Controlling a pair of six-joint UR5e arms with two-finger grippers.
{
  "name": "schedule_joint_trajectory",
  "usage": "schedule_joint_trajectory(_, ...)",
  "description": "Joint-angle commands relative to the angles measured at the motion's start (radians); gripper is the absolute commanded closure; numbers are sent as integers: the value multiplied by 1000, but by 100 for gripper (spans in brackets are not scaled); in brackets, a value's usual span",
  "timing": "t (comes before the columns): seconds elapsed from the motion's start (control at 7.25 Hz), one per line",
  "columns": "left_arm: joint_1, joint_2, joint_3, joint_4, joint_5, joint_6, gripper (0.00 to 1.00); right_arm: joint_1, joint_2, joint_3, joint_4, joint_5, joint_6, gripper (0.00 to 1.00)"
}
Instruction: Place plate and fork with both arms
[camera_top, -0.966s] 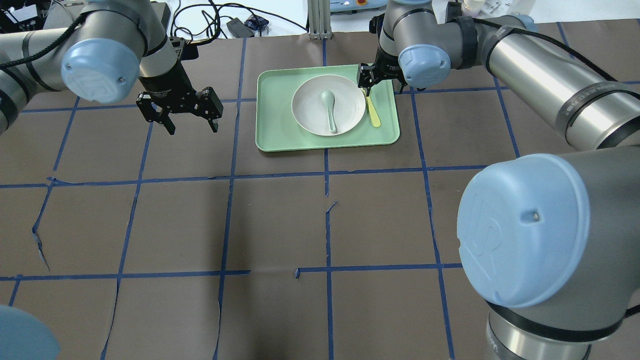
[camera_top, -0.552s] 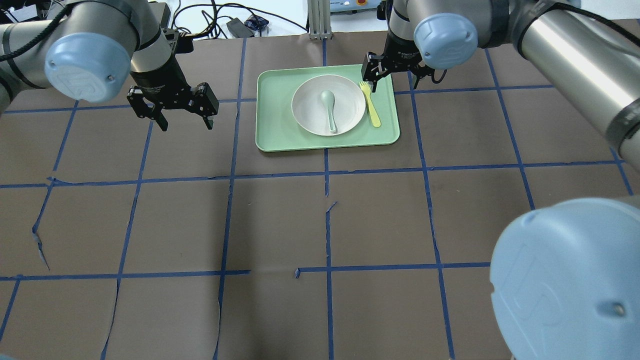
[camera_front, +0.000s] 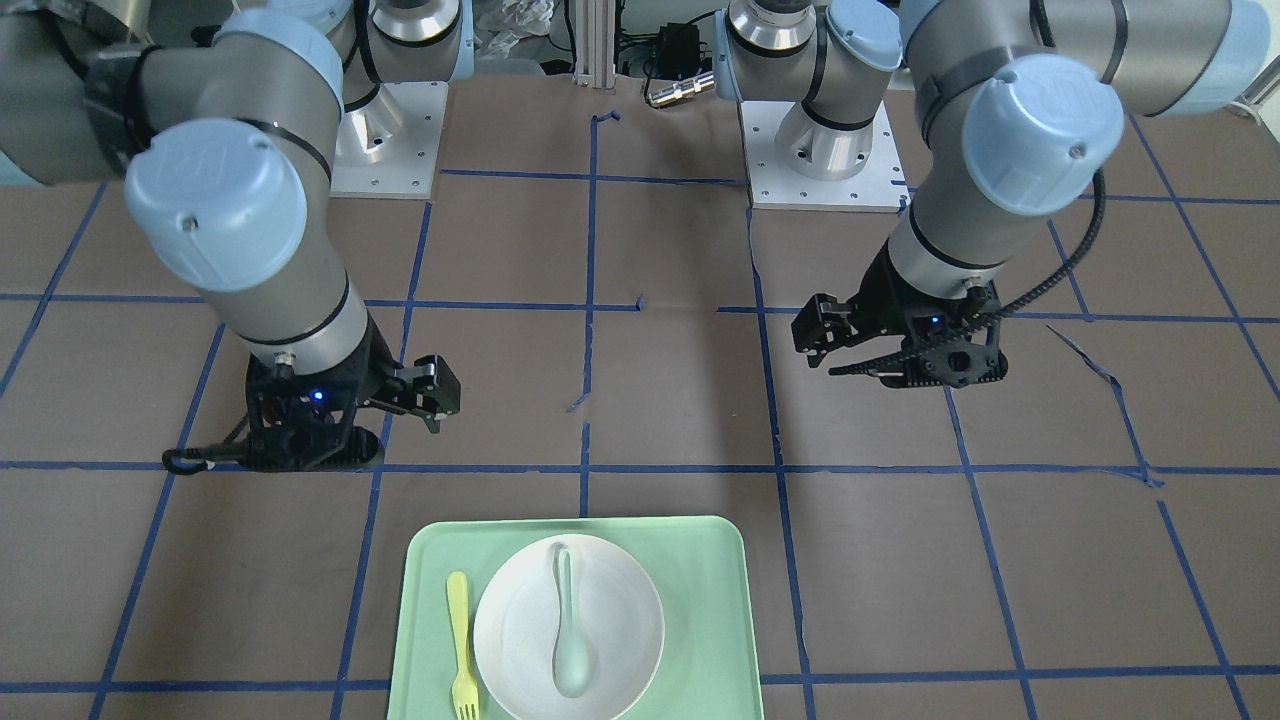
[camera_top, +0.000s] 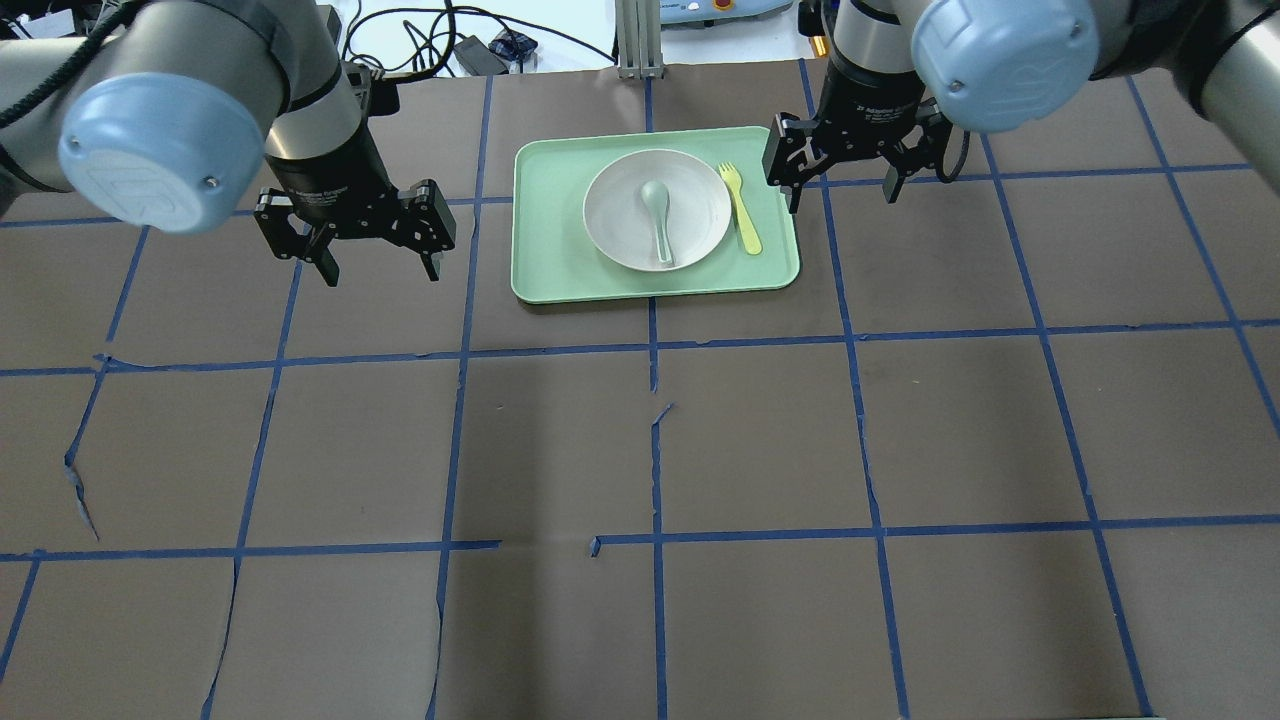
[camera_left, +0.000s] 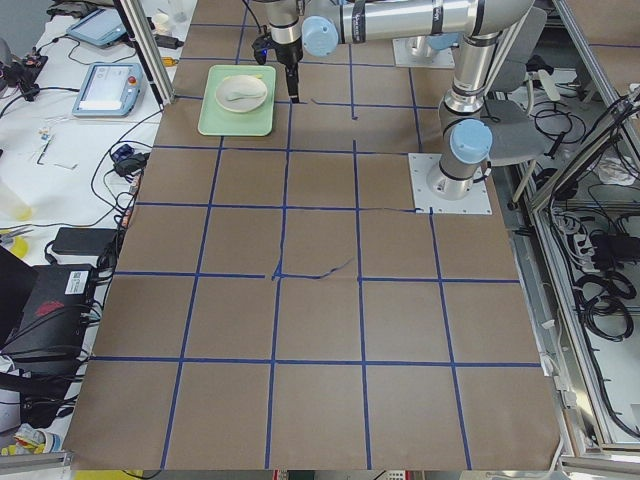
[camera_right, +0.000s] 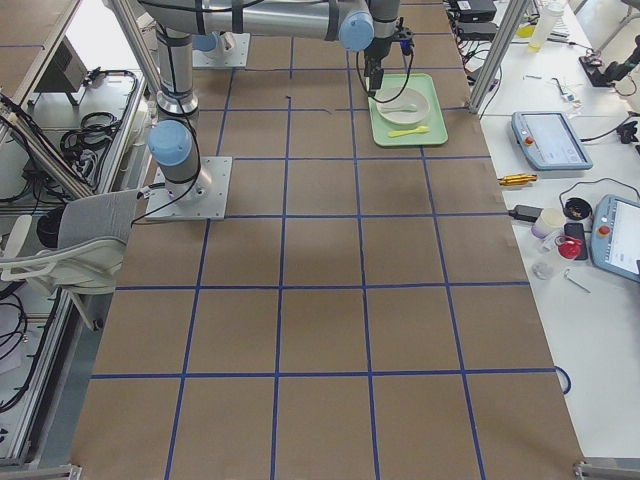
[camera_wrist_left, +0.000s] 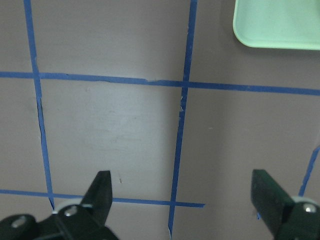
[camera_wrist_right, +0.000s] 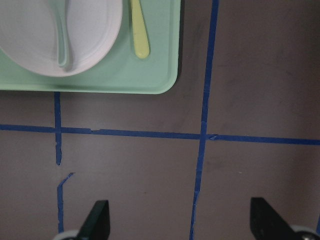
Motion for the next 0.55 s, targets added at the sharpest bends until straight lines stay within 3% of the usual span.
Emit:
schedule_joint_trajectory(0.0,-45,18,-13,-2,8,3,0,1,-43,2,59,2,0,0)
schedule_joint_trajectory(0.14,-41,29,-13,-5,-41,9,0,3,-45,2,61,7,0,0)
schedule_joint_trajectory(0.41,-41,52,4,-72,-41,12,0,6,-53,0,61,7,1,0)
